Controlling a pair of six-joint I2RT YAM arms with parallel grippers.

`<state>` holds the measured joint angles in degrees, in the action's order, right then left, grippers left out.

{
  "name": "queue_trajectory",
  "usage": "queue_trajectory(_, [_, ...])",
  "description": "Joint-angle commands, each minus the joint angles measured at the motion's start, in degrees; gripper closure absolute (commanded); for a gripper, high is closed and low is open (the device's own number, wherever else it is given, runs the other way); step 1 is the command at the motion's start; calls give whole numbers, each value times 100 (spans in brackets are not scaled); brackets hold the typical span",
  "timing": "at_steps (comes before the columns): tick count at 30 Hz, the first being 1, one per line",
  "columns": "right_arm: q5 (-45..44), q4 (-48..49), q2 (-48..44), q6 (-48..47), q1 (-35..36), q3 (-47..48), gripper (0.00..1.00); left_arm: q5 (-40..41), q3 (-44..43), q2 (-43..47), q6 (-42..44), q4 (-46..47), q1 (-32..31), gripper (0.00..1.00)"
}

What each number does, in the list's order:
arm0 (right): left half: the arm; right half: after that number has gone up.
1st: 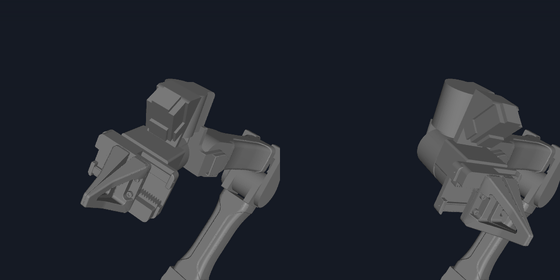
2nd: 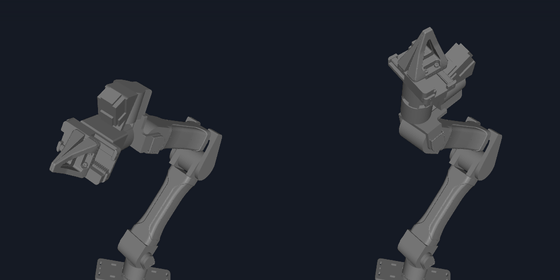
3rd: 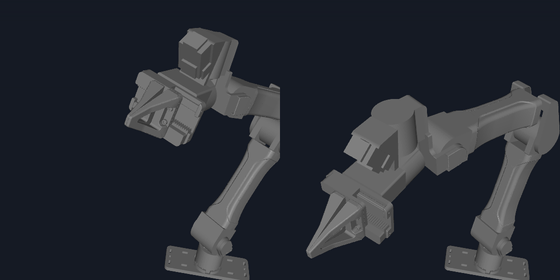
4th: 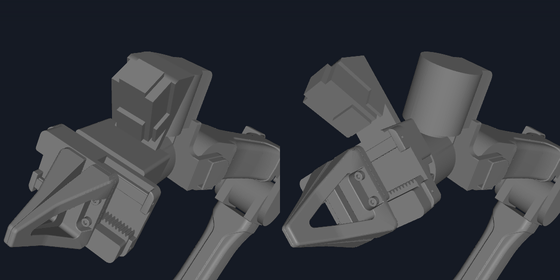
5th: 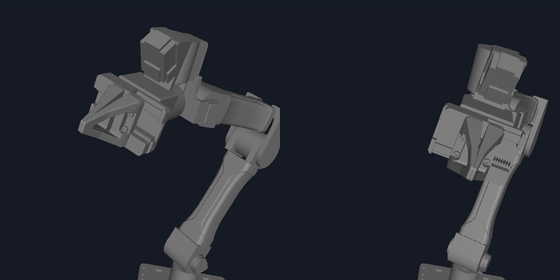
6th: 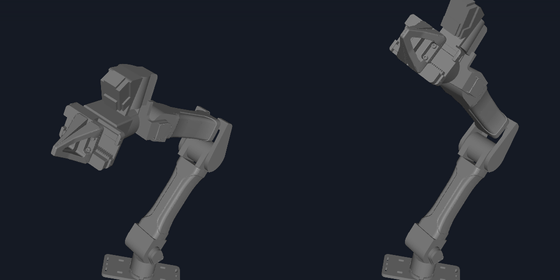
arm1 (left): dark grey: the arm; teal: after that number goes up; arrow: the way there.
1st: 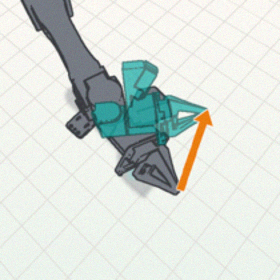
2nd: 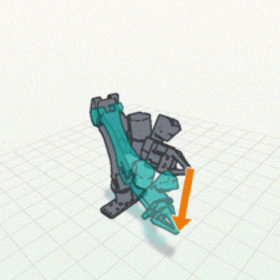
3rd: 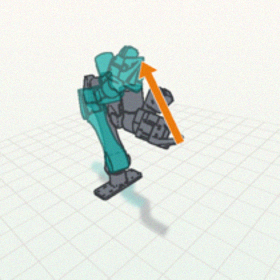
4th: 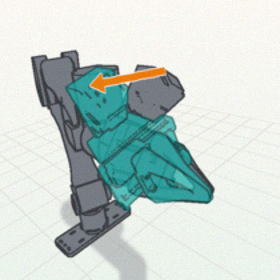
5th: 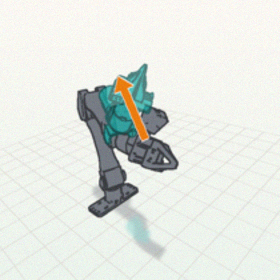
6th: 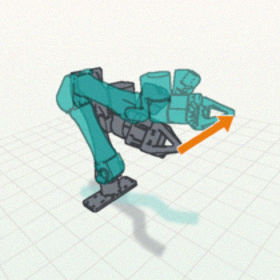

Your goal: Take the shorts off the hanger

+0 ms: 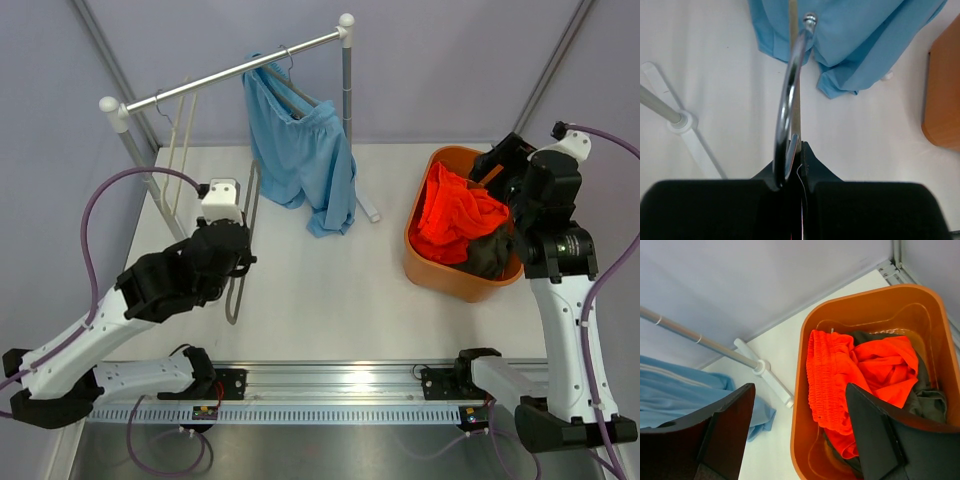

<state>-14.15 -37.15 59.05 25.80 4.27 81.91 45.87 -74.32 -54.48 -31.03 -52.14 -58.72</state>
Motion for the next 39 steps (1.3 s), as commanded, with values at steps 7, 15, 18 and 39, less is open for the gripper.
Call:
queue_trajectory(7, [1309, -56, -437, 83, -14, -175, 16, -1078, -1556, -1071, 693, 98, 1326, 100])
queue_trajectory(15, [2127, -82, -815, -5, -14, -438, 16, -3012, -3745, -2689, 1327, -330, 2855, 100])
queue_trajectory(18, [2250, -82, -921, -92, -5, -579, 16, -3294, -4589, -3233, 1459, -551, 3224, 100])
queue_trajectory(39, [2734, 199, -1035, -190, -5, -975, 16, -3673, -5927, -4396, 1863, -446, 4360, 100])
